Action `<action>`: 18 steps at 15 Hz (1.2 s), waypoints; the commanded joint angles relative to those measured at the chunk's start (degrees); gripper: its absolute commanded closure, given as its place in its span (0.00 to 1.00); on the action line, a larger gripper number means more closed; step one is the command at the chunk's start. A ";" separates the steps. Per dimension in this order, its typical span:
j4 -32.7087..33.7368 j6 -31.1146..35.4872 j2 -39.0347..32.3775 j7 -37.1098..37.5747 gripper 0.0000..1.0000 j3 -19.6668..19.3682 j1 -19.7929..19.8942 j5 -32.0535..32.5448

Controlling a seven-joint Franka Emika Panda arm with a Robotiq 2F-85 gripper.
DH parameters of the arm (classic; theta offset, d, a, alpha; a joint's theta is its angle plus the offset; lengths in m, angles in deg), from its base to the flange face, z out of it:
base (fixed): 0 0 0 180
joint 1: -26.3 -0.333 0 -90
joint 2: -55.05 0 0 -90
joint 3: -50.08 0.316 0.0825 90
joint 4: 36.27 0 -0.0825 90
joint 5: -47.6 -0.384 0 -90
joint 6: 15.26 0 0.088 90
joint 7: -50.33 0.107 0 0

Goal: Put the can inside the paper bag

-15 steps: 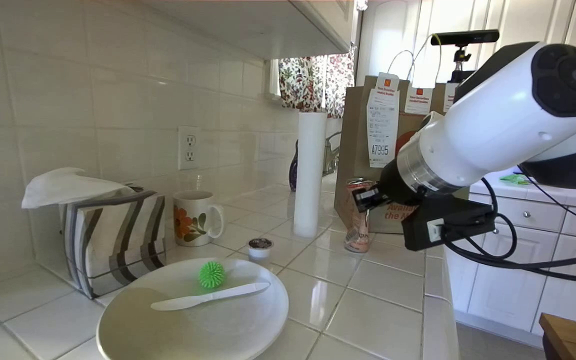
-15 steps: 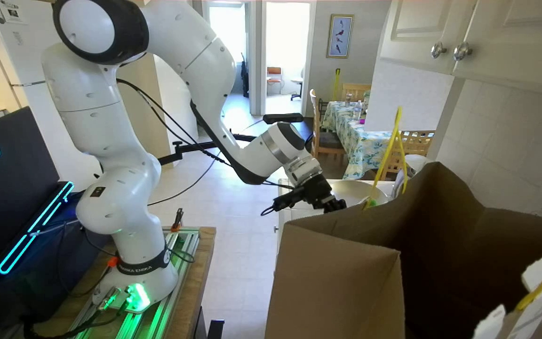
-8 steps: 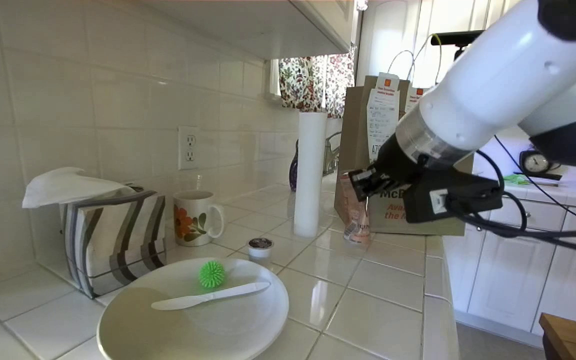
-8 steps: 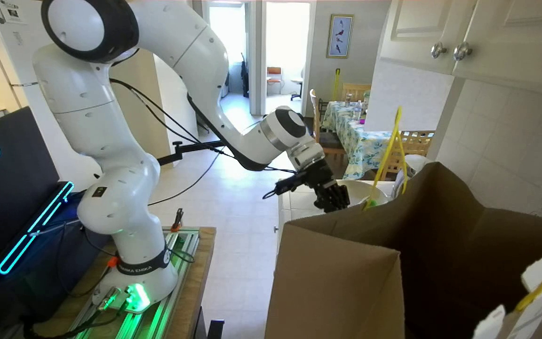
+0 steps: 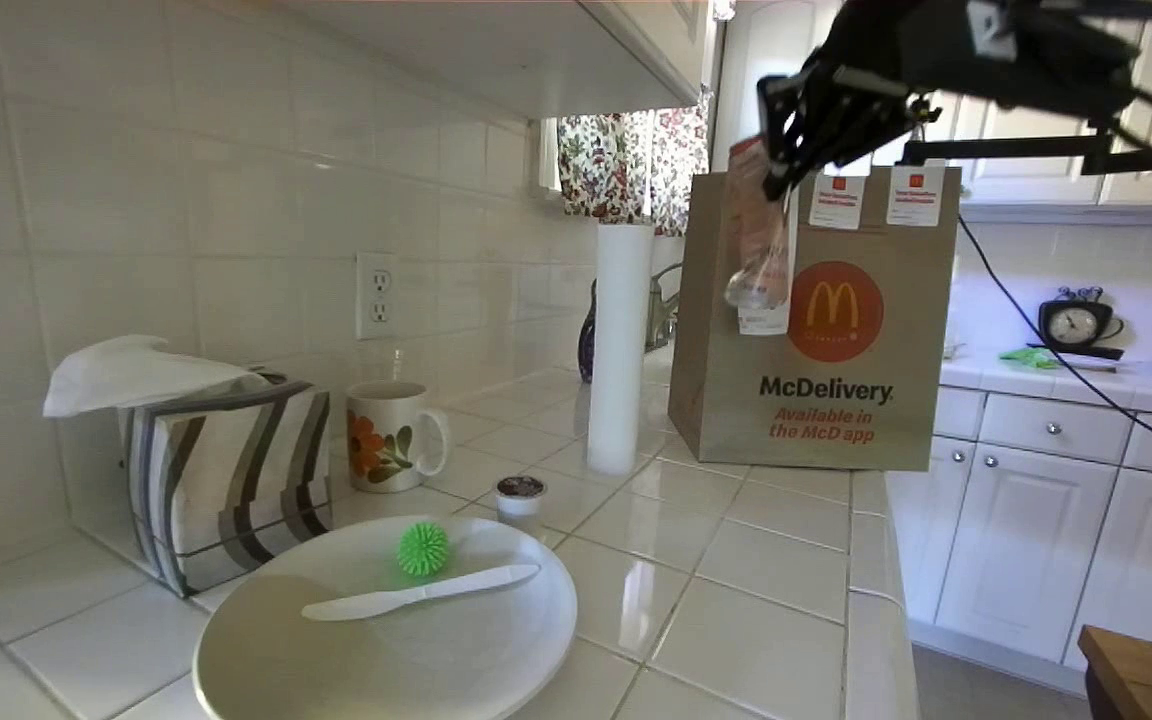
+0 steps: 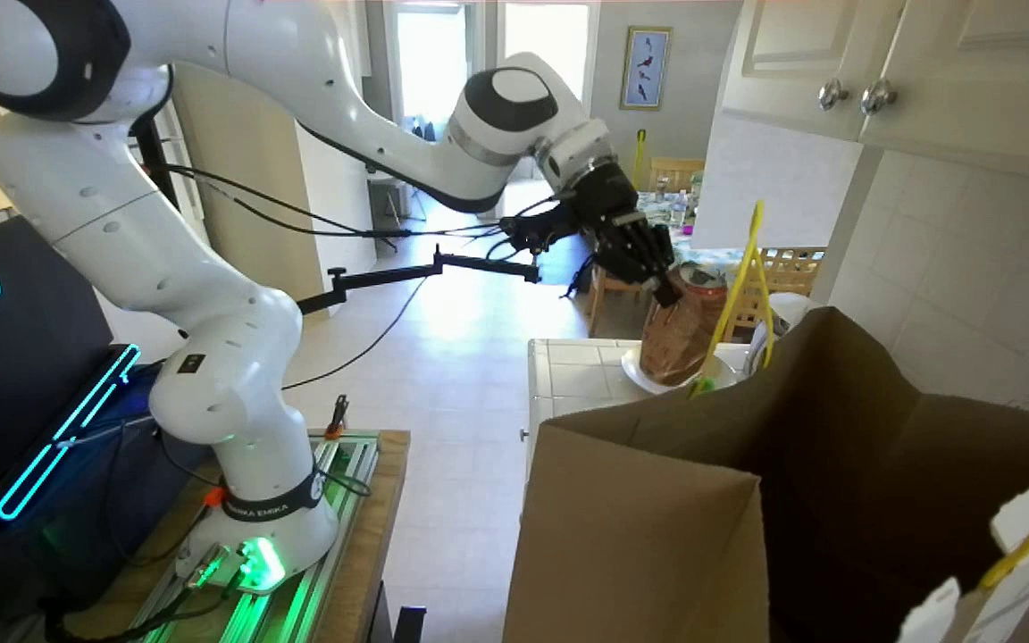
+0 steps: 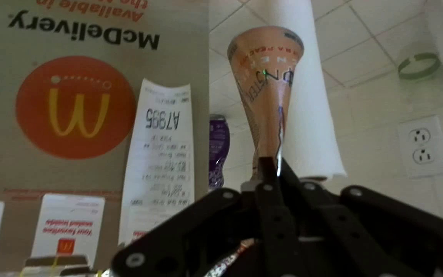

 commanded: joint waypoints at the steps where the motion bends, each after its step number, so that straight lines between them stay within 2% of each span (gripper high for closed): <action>1: 6.20 -8.77 5.73 -5.85 0.99 0.85 1.70 -4.19; 6: 17.19 -17.70 8.73 -9.14 0.99 2.13 4.97 -1.56; 9: 23.09 -20.30 9.02 -9.31 0.99 1.30 8.18 1.03; 14: 27.60 -18.00 7.76 -7.86 0.99 -3.45 13.49 6.93; 18: 28.10 -15.84 6.01 -5.05 0.99 -8.23 15.71 10.01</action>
